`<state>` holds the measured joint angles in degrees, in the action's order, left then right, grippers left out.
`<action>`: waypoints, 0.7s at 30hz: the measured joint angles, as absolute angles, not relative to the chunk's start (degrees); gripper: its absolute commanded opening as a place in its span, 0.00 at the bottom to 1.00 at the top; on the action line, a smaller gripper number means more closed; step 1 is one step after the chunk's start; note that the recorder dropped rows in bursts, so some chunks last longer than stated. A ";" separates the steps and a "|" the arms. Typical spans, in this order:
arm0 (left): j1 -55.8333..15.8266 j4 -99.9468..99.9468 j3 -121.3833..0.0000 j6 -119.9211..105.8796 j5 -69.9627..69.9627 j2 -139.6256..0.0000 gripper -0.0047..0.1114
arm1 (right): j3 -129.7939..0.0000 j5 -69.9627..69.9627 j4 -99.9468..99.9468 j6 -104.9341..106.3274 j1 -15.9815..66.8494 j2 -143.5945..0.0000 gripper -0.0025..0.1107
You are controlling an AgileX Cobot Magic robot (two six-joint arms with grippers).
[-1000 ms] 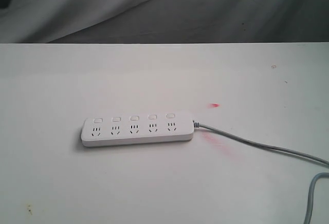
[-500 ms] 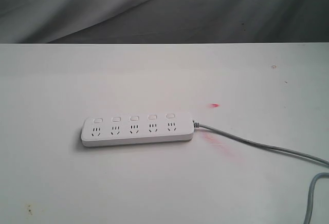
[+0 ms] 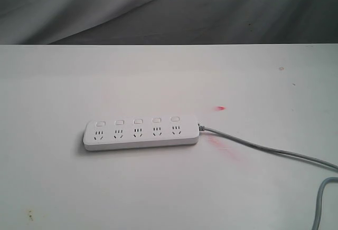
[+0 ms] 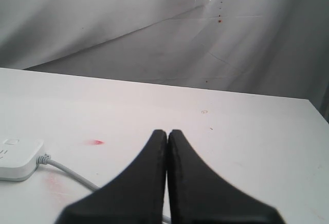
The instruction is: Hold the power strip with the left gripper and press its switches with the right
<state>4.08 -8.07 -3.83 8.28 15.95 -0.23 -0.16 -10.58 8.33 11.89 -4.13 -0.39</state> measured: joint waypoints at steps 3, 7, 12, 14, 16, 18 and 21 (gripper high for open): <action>2.72 -8.07 -3.56 8.28 17.94 -0.23 0.04 | -0.16 -10.58 8.33 11.89 -4.13 -0.39 0.02; 2.61 -8.07 -3.56 8.28 18.18 -0.23 0.04 | -0.16 -10.58 8.33 11.89 -4.13 -0.39 0.02; 2.61 -8.07 -3.56 8.39 18.18 -0.23 0.04 | -0.16 -10.58 8.33 11.89 -4.13 -0.39 0.02; 2.61 -8.07 -3.56 8.39 18.29 -0.23 0.04 | -0.16 -10.58 8.33 11.89 -4.13 -0.39 0.02; 2.61 -8.07 -3.56 8.39 18.29 -0.23 0.04 | -0.16 -10.58 8.33 11.89 -4.13 -0.39 0.02; 2.61 -8.07 -3.56 8.39 18.29 -0.23 0.04 | -0.16 -10.58 8.33 11.89 -4.13 -0.39 0.02; 2.61 -8.07 -3.56 8.39 18.40 -0.23 0.04 | -0.16 -10.58 8.33 11.89 -4.13 -0.39 0.02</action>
